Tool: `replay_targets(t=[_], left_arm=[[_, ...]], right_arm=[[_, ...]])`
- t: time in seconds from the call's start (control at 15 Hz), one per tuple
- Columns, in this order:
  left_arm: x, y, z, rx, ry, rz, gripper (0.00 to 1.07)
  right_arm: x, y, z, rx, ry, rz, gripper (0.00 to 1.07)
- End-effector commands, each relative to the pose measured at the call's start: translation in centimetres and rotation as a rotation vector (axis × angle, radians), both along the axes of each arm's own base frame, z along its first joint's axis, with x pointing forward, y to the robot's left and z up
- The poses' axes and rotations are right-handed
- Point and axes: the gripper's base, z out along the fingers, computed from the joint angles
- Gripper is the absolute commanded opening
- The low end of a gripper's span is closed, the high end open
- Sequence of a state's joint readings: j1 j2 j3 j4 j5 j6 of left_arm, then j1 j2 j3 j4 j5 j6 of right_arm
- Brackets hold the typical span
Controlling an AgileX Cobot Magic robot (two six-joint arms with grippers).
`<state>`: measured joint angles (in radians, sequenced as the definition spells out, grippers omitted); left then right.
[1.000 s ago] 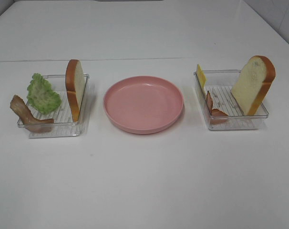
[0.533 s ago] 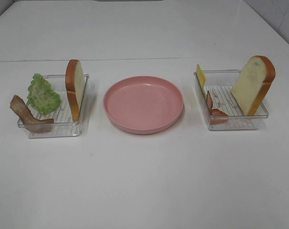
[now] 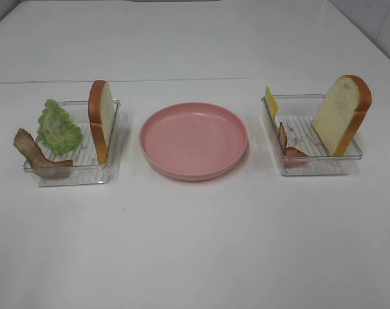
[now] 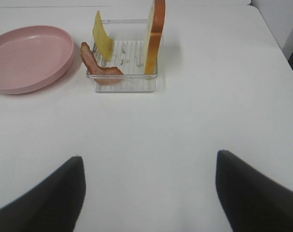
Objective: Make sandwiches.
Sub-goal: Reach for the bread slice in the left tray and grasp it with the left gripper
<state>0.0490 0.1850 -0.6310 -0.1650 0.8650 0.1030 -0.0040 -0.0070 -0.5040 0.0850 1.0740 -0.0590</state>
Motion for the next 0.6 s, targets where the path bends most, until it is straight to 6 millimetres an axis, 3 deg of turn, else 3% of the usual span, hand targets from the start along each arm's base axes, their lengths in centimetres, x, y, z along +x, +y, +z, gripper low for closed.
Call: replay_targets(t=[0.07,0.4,0.6], left_arm=[[5.3,0.0,1.0,-0.061,0.140,-0.009,0.86],[15.1,-0.1,1.4,-0.083,0.426,-0.073,0.82],[22.8,-0.5,1.2,-0.161,0.573,-0.106,0.82]], right_arm=[[-0.1,0.0,0.1,-0.003,-0.026,-0.004,0.71],[-0.1,0.0,0.1,-0.003,-0.026,-0.004,0.71],[-0.1,0.0,0.1,-0.003,-0.026,-0.004,0.71]])
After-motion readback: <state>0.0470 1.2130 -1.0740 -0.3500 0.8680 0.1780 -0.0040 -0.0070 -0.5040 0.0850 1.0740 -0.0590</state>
